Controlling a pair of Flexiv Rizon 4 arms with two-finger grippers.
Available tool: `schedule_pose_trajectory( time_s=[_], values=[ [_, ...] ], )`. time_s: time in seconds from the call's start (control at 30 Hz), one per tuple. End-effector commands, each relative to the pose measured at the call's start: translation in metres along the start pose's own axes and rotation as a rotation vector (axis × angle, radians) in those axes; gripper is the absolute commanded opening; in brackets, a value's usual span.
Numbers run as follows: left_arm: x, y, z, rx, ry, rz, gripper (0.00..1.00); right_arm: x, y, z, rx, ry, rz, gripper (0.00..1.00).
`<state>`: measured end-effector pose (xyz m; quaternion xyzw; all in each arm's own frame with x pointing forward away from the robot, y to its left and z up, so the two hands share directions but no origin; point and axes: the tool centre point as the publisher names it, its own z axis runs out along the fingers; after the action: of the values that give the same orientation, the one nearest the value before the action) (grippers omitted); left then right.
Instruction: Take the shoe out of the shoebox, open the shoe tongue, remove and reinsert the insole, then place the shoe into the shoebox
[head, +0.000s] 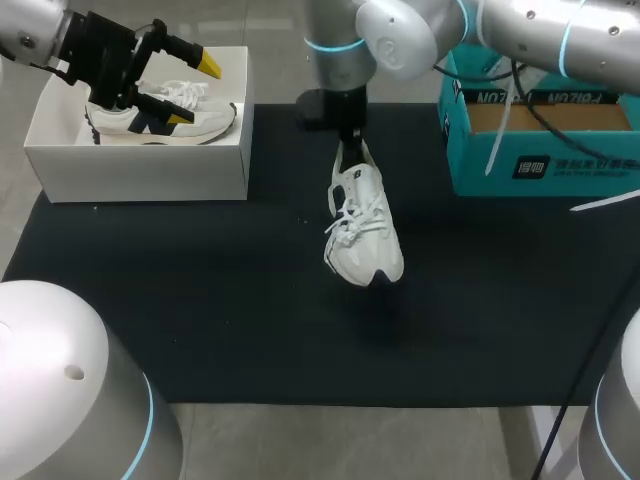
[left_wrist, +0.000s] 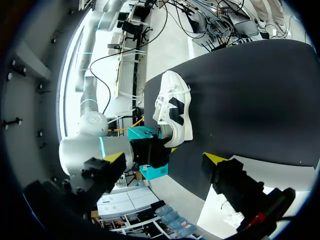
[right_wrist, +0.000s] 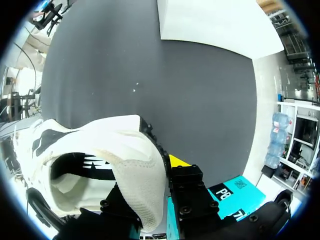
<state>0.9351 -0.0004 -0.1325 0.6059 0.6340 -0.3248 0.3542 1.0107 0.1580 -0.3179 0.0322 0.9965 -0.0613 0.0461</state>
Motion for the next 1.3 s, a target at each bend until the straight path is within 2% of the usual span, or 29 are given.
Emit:
schedule_pose_trajectory(
  time_s=[0.03,0.13,0.27,0.6,0.73,1.3],
  values=[
    [0.000,0.000,0.000,0.000,0.002,0.000,1.00,0.007,-0.038,-0.085,-0.051,-0.060,-0.021,0.00],
    [0.000,0.000,0.000,0.000,0.002,0.000,1.00,0.003,-0.049,-0.121,-0.047,-0.078,-0.062,0.00],
    [0.000,0.000,0.000,0.000,0.002,0.000,1.00,0.000,-0.058,-0.153,-0.043,-0.081,-0.118,0.00],
    [0.000,0.000,0.000,0.000,0.002,0.000,1.00,-0.005,-0.074,-0.203,-0.002,-0.099,-0.157,0.00],
    [0.000,0.000,0.000,0.000,0.002,0.000,1.00,-0.006,-0.074,-0.211,-0.011,-0.117,-0.154,0.00],
    [0.000,0.000,0.000,0.000,0.002,0.000,1.00,-0.007,-0.073,-0.210,-0.012,-0.138,-0.133,0.00]
  ],
)
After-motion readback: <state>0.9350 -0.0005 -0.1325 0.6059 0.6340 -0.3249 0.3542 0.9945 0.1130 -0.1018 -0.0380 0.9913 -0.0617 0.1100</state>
